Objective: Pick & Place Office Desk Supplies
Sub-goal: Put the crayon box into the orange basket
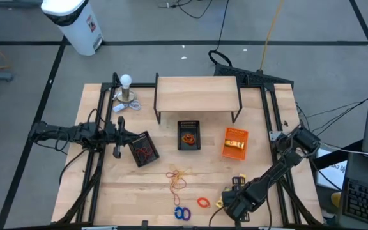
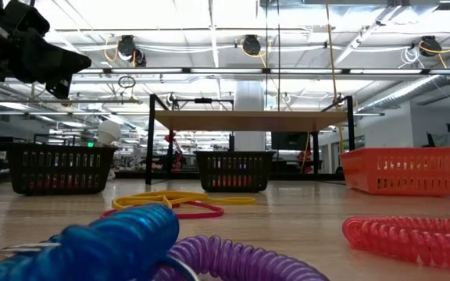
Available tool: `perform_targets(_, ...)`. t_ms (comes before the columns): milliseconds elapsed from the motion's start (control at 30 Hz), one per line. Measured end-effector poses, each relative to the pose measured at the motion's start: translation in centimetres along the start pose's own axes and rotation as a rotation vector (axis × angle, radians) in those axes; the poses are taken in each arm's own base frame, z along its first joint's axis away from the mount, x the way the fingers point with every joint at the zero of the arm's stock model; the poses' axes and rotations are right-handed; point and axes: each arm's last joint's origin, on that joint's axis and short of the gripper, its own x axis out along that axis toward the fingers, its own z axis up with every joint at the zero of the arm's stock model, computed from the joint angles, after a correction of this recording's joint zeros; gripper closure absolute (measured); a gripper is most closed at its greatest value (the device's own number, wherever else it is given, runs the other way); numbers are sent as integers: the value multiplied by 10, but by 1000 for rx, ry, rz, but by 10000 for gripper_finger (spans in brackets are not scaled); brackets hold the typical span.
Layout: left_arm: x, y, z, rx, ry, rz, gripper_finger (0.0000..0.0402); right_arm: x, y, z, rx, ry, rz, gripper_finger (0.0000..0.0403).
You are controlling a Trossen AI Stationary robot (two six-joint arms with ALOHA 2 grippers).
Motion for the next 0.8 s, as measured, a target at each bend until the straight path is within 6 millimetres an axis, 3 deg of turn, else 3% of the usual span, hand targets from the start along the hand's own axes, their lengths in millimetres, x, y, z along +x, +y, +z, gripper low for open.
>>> perform_targets(167, 0, 0, 0, -5, 0, 0, 380, -13, 1, 0, 1, -40, 46, 267)
perform_targets(400, 0, 0, 0, -1, 0, 0, 380, -51, 6, 1, -51, -200, 153, 323)
perform_targets(600, 0, 0, 0, 2, 0, 6, 380, -104, 0, -3, -163, -487, 148, 311)
perform_targets(800, 0, 0, 0, 17, -1, 10, 380, -173, -15, -15, -391, -860, 107, 316)
